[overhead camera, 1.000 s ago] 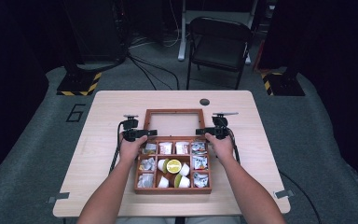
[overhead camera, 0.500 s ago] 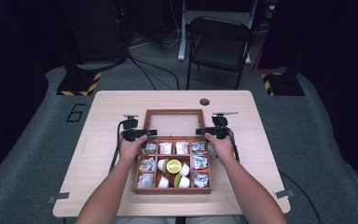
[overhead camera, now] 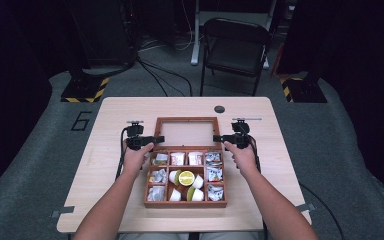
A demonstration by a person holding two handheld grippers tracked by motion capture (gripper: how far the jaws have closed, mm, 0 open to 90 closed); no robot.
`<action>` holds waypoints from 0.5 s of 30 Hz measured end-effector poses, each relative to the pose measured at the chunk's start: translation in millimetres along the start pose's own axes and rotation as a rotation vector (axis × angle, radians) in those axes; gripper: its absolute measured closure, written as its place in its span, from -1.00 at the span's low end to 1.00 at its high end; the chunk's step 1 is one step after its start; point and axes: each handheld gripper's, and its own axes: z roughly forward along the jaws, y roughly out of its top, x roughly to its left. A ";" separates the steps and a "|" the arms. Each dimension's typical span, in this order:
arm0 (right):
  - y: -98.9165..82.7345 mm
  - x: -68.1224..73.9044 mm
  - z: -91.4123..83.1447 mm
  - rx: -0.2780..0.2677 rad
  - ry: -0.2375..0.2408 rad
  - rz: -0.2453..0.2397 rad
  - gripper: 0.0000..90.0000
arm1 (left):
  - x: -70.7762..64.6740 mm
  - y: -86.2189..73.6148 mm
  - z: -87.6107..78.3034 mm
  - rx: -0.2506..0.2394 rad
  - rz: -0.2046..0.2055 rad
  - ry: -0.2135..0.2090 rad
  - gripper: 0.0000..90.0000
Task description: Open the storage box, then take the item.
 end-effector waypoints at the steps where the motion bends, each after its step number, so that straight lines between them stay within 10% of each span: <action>1: -0.4 2.0 -1.7 -0.002 0.006 -0.007 -0.15 | -1.6 0.0 -1.8 0.000 0.008 -0.002 -0.28; 15: -19.1 36.5 -30.5 -0.003 0.065 -0.139 -0.14 | -13.7 -2.4 -31.9 -0.003 0.020 -0.013 -0.23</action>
